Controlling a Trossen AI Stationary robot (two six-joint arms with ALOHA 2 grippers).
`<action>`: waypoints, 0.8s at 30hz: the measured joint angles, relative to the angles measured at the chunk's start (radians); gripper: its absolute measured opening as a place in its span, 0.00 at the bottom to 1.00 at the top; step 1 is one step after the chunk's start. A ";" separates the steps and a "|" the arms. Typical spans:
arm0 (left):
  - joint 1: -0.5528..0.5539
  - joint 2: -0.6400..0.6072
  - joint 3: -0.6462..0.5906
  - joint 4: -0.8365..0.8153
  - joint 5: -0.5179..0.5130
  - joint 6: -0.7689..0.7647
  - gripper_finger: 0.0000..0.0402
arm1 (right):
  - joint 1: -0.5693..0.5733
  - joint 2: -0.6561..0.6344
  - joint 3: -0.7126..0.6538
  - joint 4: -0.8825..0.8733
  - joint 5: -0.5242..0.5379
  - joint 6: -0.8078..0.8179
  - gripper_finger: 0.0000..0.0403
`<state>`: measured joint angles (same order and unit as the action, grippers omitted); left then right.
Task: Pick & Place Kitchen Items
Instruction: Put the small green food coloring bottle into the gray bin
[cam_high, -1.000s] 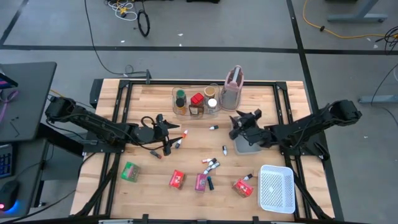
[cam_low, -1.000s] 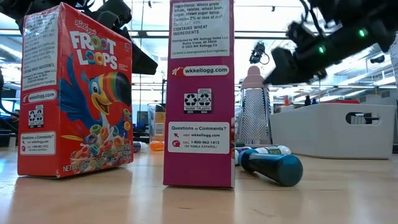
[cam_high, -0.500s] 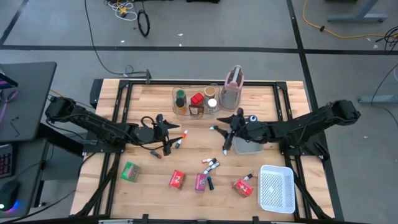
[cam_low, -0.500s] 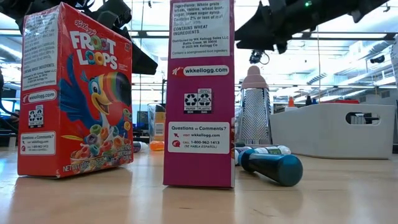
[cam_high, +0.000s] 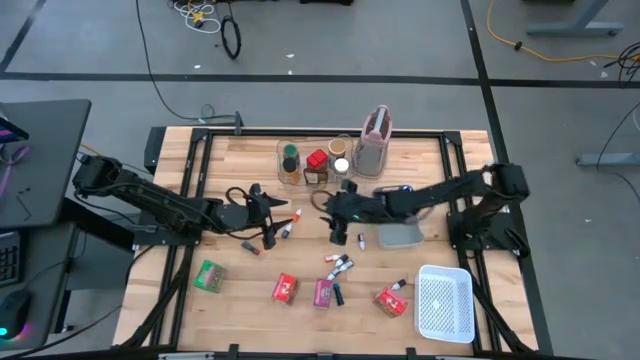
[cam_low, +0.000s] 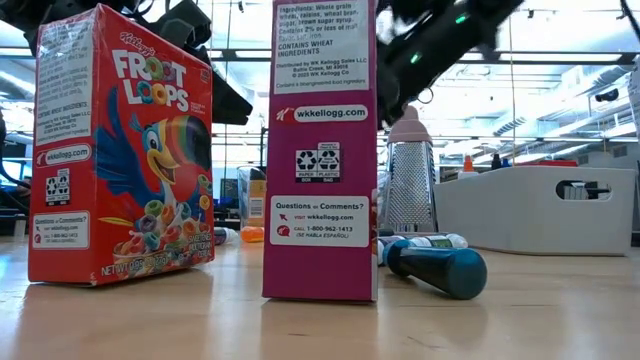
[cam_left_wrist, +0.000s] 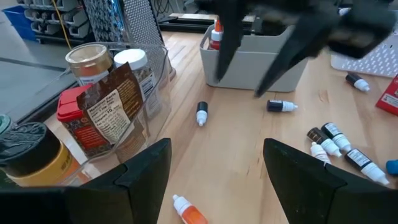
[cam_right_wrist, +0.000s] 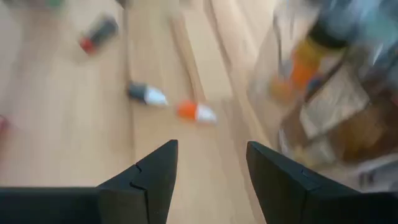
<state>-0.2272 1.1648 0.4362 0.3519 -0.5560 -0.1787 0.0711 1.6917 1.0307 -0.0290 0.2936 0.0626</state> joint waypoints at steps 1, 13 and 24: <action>0.000 0.000 0.000 -0.001 0.000 0.000 0.66 | -0.018 0.022 0.032 -0.065 -0.026 0.017 0.51; 0.000 0.000 0.000 -0.002 0.000 0.002 0.66 | -0.202 0.164 0.194 -0.497 -0.241 -0.017 0.51; 0.000 0.000 0.000 -0.003 0.001 0.034 0.66 | -0.241 0.201 0.195 -0.529 -0.226 -0.082 0.51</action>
<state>-0.2272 1.1648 0.4362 0.3492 -0.5546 -0.1448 -0.1699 1.8927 1.2255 -0.5578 0.0673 -0.0193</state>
